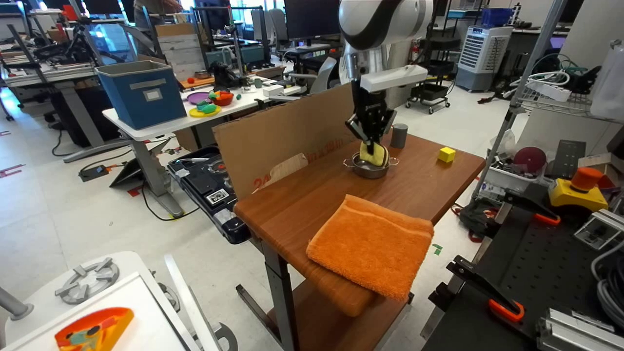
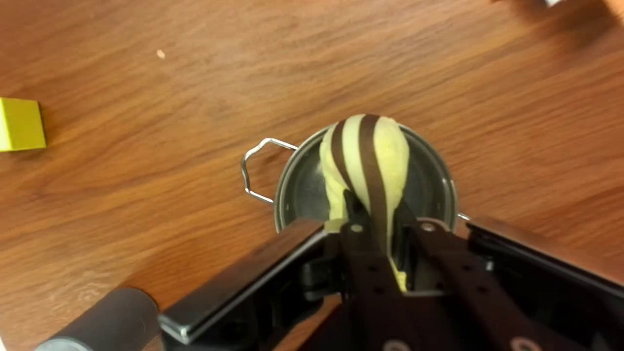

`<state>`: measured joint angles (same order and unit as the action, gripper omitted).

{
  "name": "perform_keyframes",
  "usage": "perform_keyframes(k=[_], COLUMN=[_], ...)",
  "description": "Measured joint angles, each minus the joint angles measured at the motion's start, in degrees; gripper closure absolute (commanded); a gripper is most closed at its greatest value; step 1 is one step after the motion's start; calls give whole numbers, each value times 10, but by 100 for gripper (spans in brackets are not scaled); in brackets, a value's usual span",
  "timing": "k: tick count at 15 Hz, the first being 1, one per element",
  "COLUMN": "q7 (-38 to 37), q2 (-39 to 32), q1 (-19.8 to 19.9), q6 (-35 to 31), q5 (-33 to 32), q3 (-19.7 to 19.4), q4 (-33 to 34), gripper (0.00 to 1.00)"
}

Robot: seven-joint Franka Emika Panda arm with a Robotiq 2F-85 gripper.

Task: Remove the brown object from the pot

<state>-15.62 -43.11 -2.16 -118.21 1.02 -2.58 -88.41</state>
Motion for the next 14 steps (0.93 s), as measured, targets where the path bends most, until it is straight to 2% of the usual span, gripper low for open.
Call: perform_keyframes(k=[4,9,12,14], q7=[17,55,57,57], q2=[83,199,225,222], q1=[10,35,51,61], q6=[37,51,37,4], q5=[3,2,2,2], q3=[-1,-9,-21,-26], q4=[-42,-171,-231,-255], gripper=[97,97,97,97])
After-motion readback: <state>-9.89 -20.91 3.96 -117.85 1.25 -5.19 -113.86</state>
